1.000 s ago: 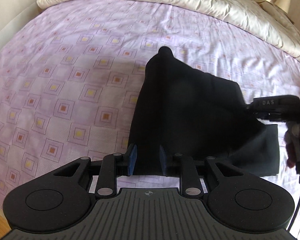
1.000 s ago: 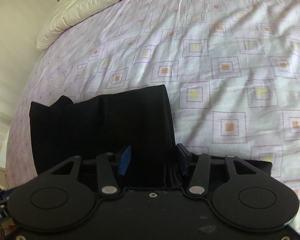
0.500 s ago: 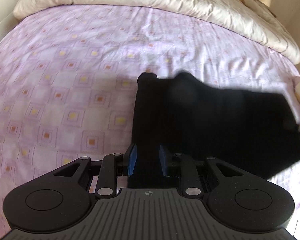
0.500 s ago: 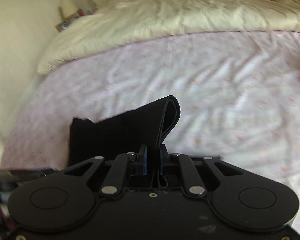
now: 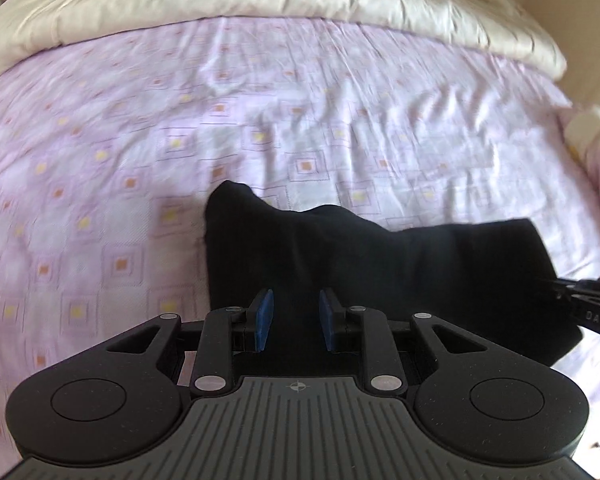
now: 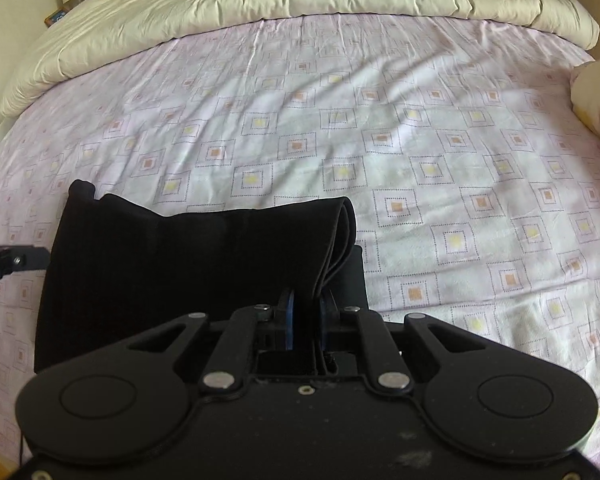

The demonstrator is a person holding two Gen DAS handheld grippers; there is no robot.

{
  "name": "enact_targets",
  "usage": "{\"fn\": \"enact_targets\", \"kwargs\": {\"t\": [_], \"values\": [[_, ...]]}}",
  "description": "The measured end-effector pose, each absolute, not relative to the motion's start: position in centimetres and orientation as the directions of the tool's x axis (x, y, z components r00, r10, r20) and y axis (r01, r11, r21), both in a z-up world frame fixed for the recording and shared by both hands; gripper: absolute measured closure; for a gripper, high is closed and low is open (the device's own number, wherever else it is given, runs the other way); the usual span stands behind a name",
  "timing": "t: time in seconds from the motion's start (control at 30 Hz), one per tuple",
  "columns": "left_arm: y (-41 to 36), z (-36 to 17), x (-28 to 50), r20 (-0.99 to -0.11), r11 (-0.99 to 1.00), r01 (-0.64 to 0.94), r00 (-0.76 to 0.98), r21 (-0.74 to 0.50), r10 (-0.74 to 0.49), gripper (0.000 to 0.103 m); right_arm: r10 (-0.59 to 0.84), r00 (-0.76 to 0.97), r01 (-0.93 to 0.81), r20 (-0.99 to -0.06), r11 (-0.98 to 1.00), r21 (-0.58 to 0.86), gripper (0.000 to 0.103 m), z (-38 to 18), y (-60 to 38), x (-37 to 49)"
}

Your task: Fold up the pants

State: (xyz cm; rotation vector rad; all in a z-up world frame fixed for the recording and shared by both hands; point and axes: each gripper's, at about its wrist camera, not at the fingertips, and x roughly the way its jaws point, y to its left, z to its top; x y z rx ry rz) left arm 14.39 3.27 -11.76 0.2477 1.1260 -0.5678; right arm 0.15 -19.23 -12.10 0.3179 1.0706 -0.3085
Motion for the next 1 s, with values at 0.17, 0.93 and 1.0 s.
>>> {"fn": "enact_targets", "kwargs": {"t": [0.17,0.93,1.0], "values": [[2.5,-16.2,15.7,-0.956,0.844,0.531,0.200,-0.077,-0.213,0.078,-0.107,0.389,0.396,-0.915,0.916,0.061,0.082,-13.9,-19.7,0.6],[0.7,-15.8,22.2,-0.963,0.926,0.374,0.222,-0.060,-0.152,0.078,-0.103,0.397,0.244,-0.912,0.970,-0.003,0.052,-14.7,-16.4,4.0],[0.2,-15.9,22.3,-0.966,0.920,0.391,0.221,-0.035,-0.131,0.077,-0.098,0.386,0.226,-0.917,0.974,-0.009,0.051,-15.0,-16.4,4.3]]}}
